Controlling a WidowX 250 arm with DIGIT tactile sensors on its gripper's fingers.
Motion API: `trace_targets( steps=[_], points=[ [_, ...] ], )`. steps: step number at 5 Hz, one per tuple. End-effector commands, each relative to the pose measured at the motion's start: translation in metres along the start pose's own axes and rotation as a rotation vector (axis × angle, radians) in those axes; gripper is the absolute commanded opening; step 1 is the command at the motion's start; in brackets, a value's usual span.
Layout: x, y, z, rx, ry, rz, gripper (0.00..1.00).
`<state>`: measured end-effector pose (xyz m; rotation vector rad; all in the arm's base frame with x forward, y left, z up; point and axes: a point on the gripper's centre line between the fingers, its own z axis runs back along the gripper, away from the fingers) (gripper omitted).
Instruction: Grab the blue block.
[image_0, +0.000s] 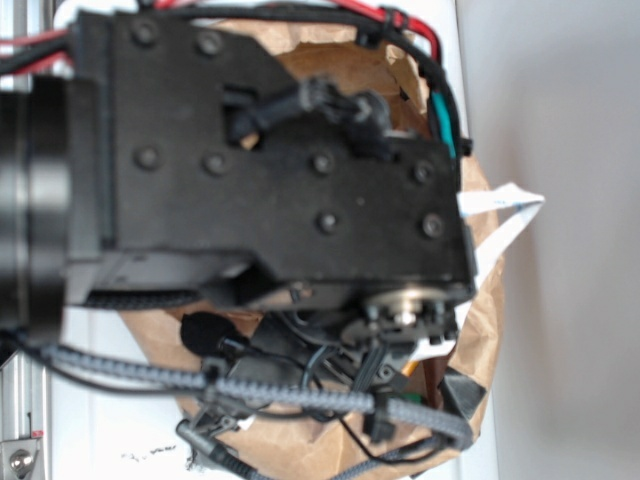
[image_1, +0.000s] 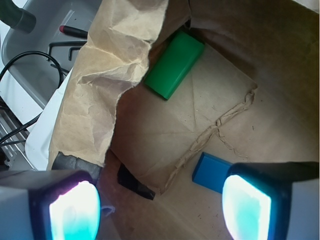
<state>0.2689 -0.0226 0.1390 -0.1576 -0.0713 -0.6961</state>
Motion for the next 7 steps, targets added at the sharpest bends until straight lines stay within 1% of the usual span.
trace_targets(
  steps=[1,2,3,4,5,6,7],
  points=[
    [0.007,0.000,0.018,0.047,-0.050,0.015,1.00],
    [0.013,0.019,0.003,0.061,-0.059,-0.046,1.00],
    [0.004,0.038,-0.013,-0.009,0.000,-0.137,1.00],
    [-0.018,0.049,-0.006,-0.071,0.024,-0.213,1.00],
    [-0.029,0.045,0.024,-0.148,-0.025,-0.256,1.00],
    [-0.038,0.043,0.007,-0.057,-0.035,-0.281,1.00],
    [-0.048,0.036,-0.023,0.059,-0.112,-0.347,1.00]
  ],
)
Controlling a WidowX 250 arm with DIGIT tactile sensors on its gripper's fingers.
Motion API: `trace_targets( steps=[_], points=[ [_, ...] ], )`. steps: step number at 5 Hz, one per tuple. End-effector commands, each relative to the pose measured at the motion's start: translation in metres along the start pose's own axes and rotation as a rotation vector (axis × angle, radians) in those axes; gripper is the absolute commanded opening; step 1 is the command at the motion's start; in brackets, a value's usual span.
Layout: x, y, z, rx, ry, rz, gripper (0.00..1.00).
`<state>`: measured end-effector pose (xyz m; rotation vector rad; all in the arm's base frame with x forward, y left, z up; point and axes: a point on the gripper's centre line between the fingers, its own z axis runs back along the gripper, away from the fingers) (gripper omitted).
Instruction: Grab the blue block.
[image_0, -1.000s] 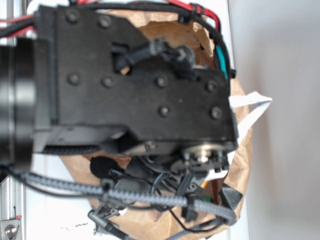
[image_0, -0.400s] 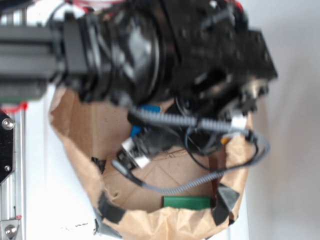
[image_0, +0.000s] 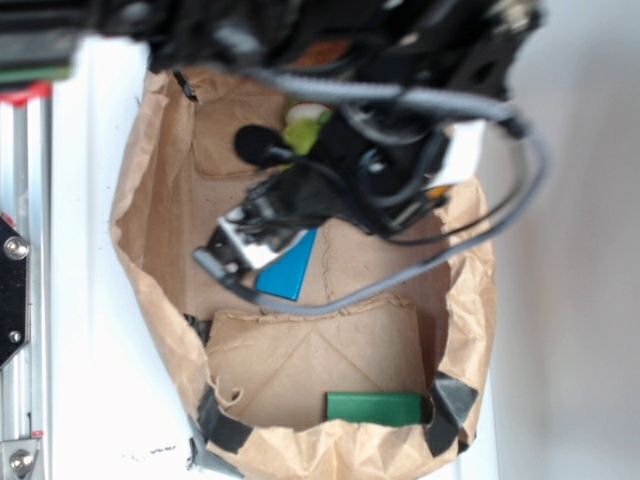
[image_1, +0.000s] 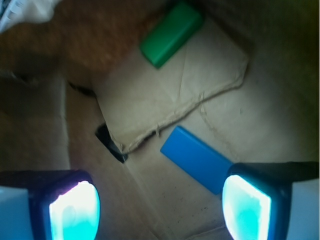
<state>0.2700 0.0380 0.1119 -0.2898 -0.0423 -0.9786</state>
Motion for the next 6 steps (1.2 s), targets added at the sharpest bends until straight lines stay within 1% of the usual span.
trace_targets(
  steps=[1,4,5,6],
  points=[
    [-0.005,-0.025,-0.020,0.303,-0.158,-0.131,1.00],
    [-0.005,-0.025,-0.020,0.303,-0.158,-0.131,1.00],
    [0.006,-0.015,-0.030,0.354,-0.185,-0.241,1.00],
    [0.011,-0.014,-0.040,0.432,-0.203,-0.376,1.00]
  ],
)
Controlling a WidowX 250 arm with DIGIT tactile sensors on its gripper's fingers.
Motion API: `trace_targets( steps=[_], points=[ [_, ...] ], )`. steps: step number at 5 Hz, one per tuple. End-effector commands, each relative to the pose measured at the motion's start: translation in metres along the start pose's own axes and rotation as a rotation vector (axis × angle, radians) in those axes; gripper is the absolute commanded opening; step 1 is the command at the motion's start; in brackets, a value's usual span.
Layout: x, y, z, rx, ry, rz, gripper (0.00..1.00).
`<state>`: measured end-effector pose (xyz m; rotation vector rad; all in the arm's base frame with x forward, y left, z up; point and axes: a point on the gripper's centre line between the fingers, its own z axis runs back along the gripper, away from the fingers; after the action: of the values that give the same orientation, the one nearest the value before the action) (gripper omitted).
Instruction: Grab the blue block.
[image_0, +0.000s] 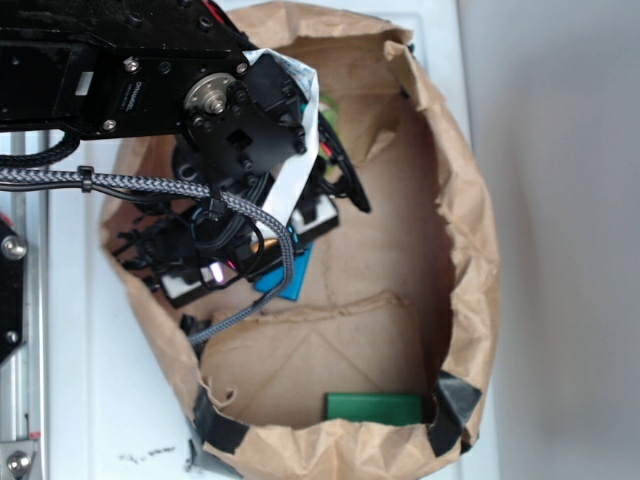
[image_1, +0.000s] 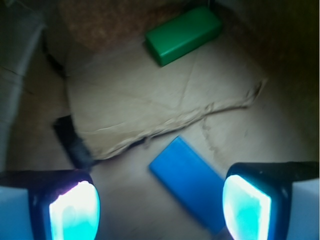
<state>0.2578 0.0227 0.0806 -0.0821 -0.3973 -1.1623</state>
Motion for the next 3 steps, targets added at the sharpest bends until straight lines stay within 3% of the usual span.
trace_targets(
  steps=[1,2,3],
  points=[
    [0.018,-0.007,-0.010,0.137,-0.084,-0.257,1.00],
    [0.022,-0.006,-0.019,0.160,-0.096,-0.349,1.00],
    [0.015,-0.006,-0.032,0.164,-0.048,-0.387,1.00]
  ],
)
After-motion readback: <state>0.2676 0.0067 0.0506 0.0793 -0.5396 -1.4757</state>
